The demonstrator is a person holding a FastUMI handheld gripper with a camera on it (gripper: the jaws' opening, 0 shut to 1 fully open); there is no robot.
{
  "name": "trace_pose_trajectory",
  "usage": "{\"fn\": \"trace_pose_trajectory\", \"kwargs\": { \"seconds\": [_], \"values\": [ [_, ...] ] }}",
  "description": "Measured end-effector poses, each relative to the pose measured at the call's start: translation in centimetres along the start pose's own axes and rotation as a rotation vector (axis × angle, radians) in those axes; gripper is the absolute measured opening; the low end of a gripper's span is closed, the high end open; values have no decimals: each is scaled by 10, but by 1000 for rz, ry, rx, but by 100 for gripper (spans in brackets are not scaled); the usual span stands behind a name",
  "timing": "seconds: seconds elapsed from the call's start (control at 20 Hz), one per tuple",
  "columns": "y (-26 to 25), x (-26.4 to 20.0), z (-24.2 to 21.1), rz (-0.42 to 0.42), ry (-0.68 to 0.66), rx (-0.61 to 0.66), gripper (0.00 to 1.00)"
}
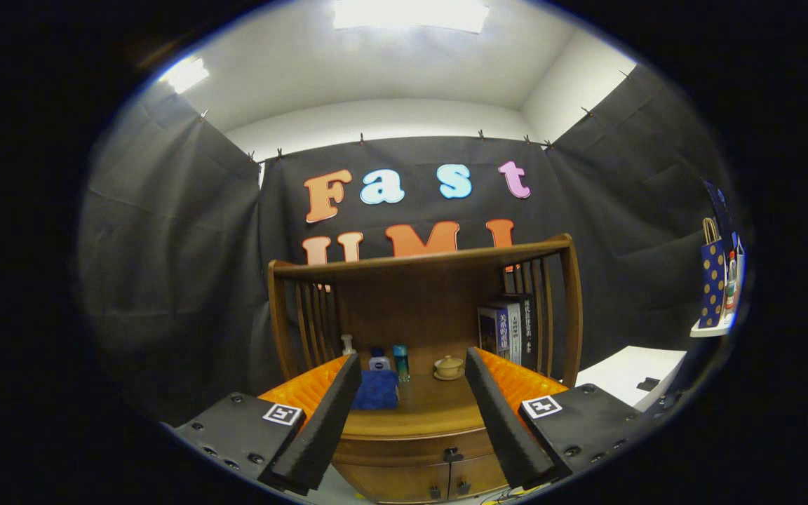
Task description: Pull open the drawer, take out the items inside it, and place them on the countertop above the cabinet.
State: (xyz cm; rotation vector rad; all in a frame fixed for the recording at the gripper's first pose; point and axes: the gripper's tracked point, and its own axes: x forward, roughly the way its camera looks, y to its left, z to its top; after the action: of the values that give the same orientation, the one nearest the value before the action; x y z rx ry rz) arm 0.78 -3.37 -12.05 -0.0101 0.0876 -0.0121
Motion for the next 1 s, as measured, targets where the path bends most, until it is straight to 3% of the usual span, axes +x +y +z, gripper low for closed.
{"fn": "trace_pose_trajectory", "kwargs": {
  "seconds": [0.3,0.55,1.0],
  "values": [
    [-21,17,-111,-1,86,-28,98],
    [-56,36,-204,-75,158,-71,98],
    [-70,57,-315,-71,285,-33,98]
  ]
}}
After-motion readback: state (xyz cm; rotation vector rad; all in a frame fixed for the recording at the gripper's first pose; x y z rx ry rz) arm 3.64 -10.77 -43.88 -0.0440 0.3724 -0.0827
